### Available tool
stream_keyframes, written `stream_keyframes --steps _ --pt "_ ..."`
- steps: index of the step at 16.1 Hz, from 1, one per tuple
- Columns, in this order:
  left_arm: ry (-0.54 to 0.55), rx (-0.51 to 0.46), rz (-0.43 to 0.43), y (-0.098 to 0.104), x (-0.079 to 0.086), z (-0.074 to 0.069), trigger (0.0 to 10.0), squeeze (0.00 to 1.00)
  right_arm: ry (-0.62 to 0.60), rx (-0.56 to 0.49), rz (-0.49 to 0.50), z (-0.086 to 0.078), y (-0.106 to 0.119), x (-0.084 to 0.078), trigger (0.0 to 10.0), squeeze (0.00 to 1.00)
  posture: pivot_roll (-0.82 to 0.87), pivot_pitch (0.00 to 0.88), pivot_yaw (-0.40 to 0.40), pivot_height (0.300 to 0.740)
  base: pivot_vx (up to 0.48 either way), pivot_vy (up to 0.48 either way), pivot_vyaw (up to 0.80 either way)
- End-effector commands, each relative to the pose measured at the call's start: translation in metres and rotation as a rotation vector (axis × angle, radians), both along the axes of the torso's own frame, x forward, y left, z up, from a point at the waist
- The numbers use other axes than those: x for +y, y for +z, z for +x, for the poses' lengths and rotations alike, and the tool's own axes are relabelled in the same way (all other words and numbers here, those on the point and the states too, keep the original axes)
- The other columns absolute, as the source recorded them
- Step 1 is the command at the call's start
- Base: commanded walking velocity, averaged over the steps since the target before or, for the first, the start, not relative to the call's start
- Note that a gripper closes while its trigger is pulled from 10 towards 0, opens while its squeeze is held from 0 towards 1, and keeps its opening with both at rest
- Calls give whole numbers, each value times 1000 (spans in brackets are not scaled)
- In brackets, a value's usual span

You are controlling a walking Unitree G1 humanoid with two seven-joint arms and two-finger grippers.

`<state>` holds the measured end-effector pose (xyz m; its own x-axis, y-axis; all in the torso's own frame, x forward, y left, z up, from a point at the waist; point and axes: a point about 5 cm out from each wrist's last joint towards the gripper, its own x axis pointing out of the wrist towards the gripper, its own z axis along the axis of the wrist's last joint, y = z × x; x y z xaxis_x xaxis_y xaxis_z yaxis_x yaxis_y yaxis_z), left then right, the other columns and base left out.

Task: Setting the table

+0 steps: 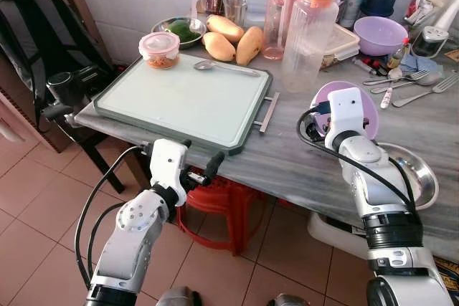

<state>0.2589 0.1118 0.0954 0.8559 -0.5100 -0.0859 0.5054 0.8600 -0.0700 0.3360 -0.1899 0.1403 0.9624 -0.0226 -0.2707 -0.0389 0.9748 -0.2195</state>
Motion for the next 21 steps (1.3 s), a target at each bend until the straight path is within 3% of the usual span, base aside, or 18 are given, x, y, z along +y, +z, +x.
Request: stream_keyframes --steps 1,8,15,21 --pt "-19 1 27 -1 0 2 10000 0 7 -50 11 4 17 2 10000 0 -19 0 57 740 0 0 0" --pt "-42 15 37 -5 -1 3 10000 0 25 -86 4 5 30 1 10000 0 -29 0 56 740 0 0 0" --pt "-103 39 89 -12 -6 -3 10000 0 32 76 22 -8 -10 -6 10000 0 -28 0 52 740 0 0 0" --pt "-128 31 118 -11 -3 0 10000 0 90 35 21 -12 3 3 10000 0 -29 0 59 740 0 0 0"
